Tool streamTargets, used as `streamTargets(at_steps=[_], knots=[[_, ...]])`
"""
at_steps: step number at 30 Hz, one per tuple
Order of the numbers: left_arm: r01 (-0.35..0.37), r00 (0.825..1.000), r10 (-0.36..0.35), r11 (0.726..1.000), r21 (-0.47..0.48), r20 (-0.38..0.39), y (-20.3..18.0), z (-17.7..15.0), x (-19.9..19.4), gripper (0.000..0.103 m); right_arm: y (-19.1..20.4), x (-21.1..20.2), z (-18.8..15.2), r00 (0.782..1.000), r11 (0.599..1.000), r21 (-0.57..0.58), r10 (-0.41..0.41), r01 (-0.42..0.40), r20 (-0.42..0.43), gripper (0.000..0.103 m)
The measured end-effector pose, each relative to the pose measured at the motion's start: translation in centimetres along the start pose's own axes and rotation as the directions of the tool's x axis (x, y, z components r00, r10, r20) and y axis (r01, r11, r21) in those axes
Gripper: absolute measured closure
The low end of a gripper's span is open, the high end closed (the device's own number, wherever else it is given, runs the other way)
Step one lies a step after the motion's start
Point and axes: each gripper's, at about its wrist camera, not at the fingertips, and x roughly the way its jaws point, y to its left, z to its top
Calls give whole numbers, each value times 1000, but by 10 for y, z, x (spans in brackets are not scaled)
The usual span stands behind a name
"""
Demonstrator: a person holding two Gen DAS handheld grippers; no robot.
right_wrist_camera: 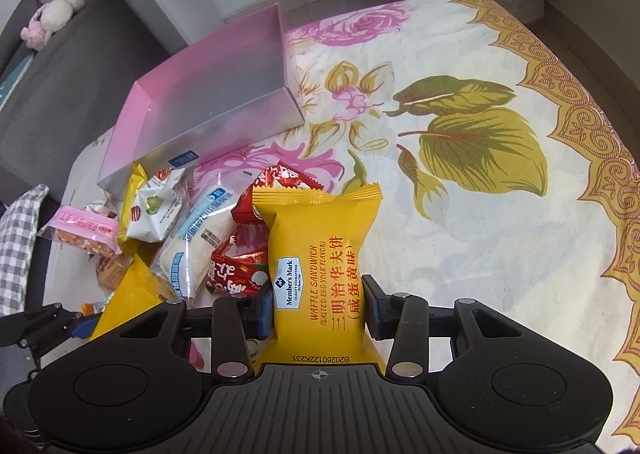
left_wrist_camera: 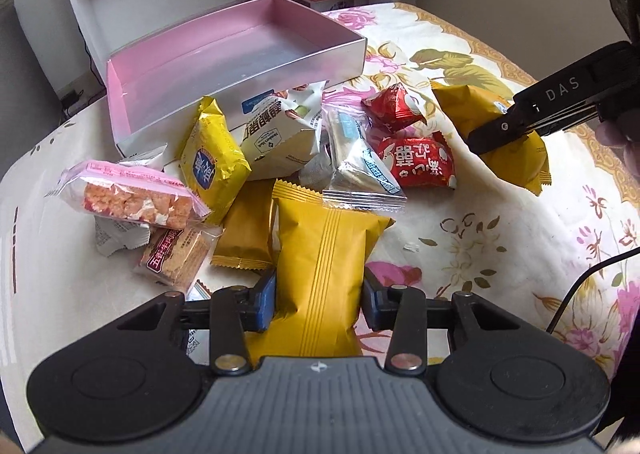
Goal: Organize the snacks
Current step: 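Carry both yellow packs into the pink box and open both grippers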
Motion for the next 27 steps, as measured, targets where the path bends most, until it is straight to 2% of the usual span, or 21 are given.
streamTargets(at_steps=[5,13,21,27], knots=[[-3,1000,4,998,-65,23,8,1,-15,65,4,-14,11,998,998,37,57,-59,41,62],[0,993,20,986,-165,120,21,9,-47,65,25,-18,35,989,987,103,115,-125,98,62],[-59,981,112,950,-306,157,40,34,-47,65,41,-9,57,980,971,164,156,-175,124,62],[-111,969,173,941,-319,176,46,65,-37,65,51,-3,81,971,955,201,189,-217,146,62]])
